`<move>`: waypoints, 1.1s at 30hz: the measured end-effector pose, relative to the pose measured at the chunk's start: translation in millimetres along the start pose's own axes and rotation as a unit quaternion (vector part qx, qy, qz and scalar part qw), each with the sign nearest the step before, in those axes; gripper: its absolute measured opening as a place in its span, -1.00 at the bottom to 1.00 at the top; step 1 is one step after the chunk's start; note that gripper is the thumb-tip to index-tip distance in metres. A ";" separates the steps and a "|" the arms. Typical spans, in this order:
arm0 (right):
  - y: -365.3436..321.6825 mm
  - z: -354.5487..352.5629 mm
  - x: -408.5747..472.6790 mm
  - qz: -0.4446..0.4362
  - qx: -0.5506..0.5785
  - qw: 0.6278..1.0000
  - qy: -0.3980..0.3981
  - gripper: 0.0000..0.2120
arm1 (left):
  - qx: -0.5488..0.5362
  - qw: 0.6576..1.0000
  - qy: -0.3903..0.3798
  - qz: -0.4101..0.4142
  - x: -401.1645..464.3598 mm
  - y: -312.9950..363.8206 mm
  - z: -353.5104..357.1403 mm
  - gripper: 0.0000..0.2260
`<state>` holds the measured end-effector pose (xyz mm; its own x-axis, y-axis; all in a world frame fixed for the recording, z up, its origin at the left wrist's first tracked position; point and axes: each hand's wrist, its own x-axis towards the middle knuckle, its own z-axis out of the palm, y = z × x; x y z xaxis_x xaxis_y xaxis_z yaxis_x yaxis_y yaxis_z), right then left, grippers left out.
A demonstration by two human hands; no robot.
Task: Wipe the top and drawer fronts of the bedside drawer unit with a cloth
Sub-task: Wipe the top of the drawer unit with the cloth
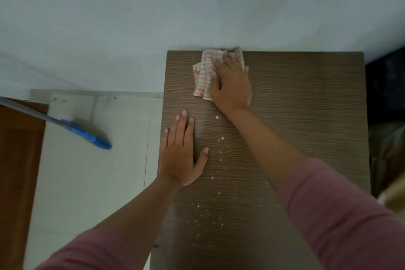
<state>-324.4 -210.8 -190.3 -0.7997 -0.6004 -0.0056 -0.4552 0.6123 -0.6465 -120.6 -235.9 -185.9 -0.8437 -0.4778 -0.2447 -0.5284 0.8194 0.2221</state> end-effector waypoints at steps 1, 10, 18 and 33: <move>-0.1 -0.4 0.8 -0.024 0.007 1.000 -0.015 -0.63 | -0.001 1.000 0.001 0.000 0.3 0.0 -0.1 -0.34; 15.3 -17.7 -17.3 -0.115 0.044 0.985 -0.122 -0.69 | -0.025 0.999 0.031 0.007 -1.9 -1.3 1.4 -0.32; 15.4 -14.4 -76.7 -0.104 0.042 0.989 -0.098 -0.69 | -0.069 0.995 0.076 0.013 -4.5 -2.2 3.2 -0.39; 7.5 -9.4 -203.0 -0.041 0.055 0.996 -0.056 -0.69 | -0.072 0.990 0.045 0.111 -144.8 -30.8 32.1 -0.46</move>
<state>-169.1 -79.4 -186.8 -0.7104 -0.7031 -0.0303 -0.4659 0.5021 -0.7286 20.9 -181.8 -187.6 -0.9424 -0.3219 -0.0911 -0.3309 0.8572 0.3947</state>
